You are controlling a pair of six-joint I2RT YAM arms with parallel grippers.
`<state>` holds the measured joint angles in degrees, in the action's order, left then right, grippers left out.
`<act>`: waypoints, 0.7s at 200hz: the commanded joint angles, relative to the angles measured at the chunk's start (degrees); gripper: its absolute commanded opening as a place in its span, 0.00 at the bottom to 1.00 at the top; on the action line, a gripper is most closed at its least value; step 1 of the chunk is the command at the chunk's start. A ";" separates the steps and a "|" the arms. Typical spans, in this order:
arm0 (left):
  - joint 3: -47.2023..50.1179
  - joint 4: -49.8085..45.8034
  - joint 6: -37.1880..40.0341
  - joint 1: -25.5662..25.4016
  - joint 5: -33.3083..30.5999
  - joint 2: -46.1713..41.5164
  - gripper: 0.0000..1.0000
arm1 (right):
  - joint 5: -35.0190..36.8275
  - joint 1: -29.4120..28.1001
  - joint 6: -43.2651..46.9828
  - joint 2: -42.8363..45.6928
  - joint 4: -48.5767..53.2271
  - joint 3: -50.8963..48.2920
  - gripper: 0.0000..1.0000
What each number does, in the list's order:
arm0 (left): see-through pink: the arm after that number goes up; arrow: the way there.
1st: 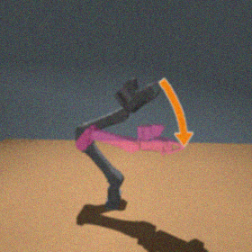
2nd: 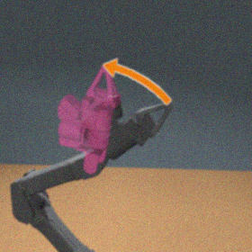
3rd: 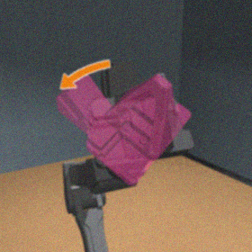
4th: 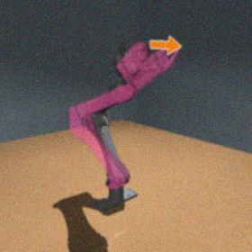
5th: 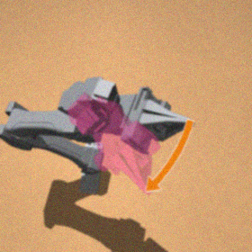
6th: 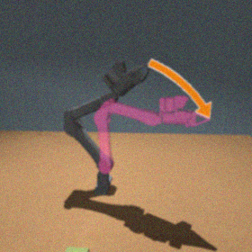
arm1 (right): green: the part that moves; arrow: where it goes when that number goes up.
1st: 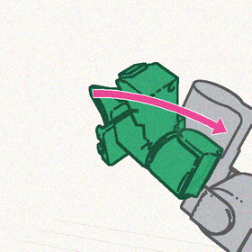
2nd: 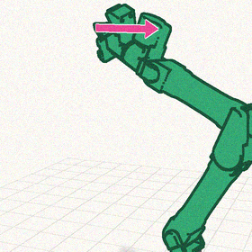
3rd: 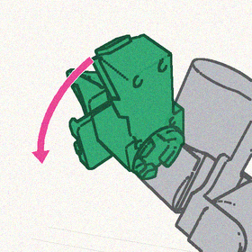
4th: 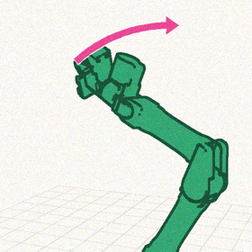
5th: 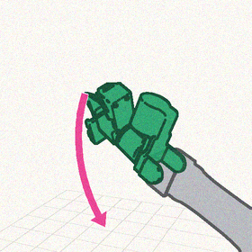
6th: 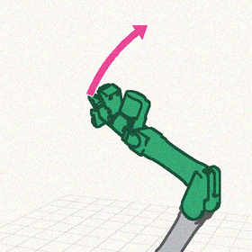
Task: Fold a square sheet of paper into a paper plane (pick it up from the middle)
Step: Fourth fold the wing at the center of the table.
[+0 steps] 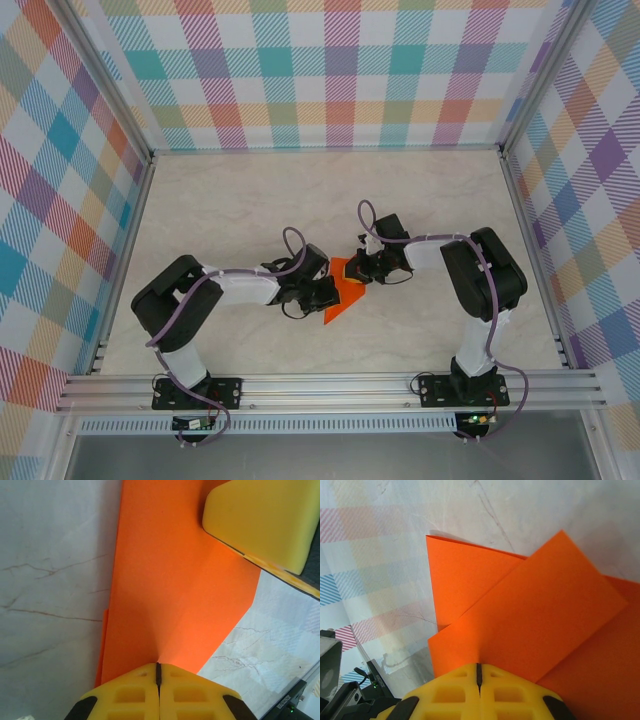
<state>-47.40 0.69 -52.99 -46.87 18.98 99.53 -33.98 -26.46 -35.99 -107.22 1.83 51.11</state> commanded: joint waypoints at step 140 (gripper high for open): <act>14.04 -5.78 2.03 -1.51 5.11 -12.97 0.01 | 9.66 -0.27 0.46 -5.18 7.03 -0.97 0.00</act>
<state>-33.78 5.26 -54.30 -46.92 23.11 89.52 -33.93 -26.46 -35.99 -107.55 3.14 51.88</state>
